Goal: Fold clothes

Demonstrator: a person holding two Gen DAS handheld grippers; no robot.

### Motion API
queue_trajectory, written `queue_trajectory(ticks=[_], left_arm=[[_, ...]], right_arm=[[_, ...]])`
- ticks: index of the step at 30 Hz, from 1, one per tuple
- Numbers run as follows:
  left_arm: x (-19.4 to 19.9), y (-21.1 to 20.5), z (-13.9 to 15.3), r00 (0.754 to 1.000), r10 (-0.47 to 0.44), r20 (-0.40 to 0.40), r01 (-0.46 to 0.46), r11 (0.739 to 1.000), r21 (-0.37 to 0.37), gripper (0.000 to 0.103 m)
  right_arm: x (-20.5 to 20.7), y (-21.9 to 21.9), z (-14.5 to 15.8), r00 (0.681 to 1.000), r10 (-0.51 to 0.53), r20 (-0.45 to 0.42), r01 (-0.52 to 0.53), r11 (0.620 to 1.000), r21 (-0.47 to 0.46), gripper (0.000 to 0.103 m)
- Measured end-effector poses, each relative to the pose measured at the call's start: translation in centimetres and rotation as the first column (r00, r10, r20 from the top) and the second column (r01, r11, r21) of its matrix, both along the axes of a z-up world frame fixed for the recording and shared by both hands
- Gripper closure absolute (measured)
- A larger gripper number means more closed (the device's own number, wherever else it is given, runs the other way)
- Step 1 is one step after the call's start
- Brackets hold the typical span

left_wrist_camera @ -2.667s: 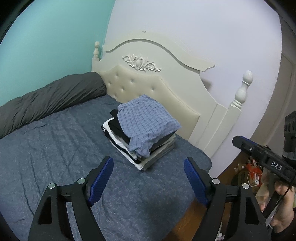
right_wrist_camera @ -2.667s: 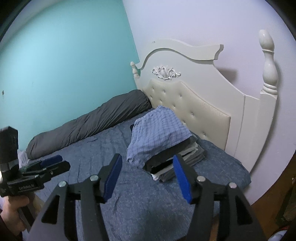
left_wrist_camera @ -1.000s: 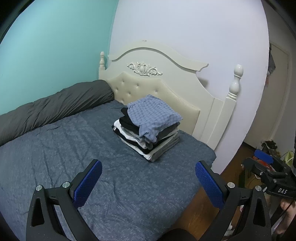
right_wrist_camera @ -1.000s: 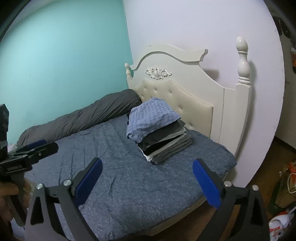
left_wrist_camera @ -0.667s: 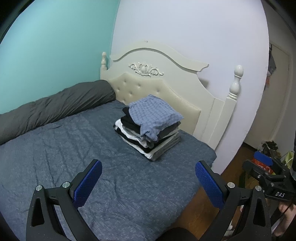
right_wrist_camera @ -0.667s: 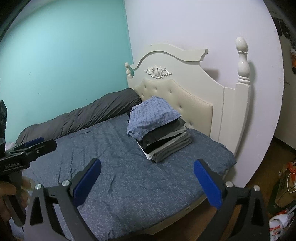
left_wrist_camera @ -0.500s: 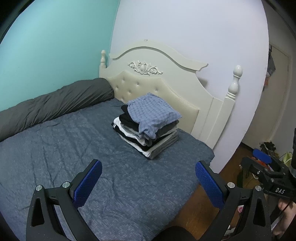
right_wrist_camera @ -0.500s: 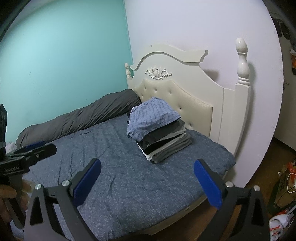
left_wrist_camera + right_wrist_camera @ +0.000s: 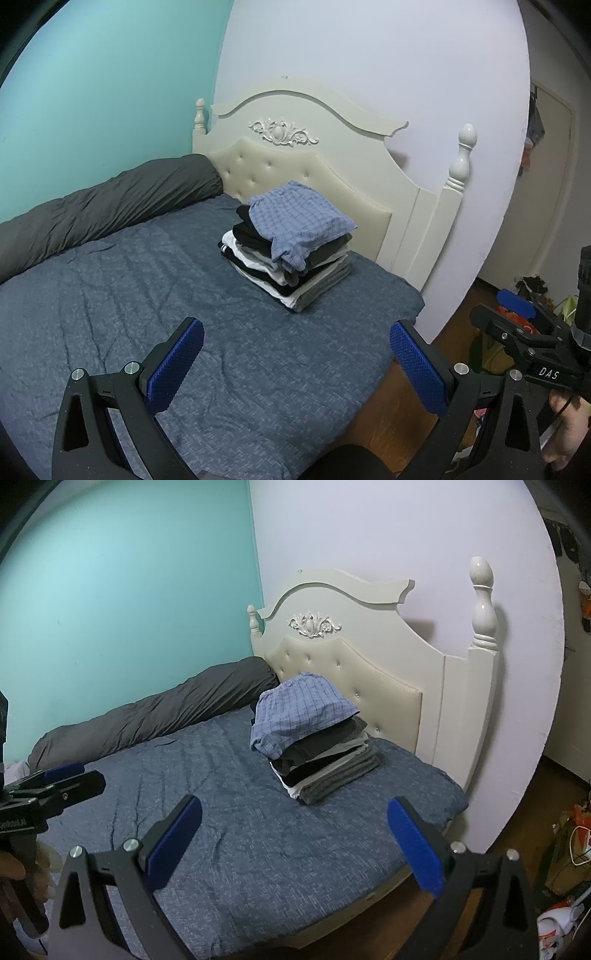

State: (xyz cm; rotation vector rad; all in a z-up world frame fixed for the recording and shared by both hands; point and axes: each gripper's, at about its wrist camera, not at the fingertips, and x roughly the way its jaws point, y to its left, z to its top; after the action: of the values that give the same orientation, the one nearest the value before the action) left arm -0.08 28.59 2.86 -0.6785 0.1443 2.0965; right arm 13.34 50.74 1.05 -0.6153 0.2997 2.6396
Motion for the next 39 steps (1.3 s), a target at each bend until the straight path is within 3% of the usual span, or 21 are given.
queue_trajectory(ticks=[39], left_arm=[[1.0,-1.3,0.0,1.000,0.003,-0.011,-0.002,0.999,0.042,0.000]], right_arm=[[0.6,-0.8,0.3,0.999,-0.022,-0.024,0.023,0.999,0.041,0.001]])
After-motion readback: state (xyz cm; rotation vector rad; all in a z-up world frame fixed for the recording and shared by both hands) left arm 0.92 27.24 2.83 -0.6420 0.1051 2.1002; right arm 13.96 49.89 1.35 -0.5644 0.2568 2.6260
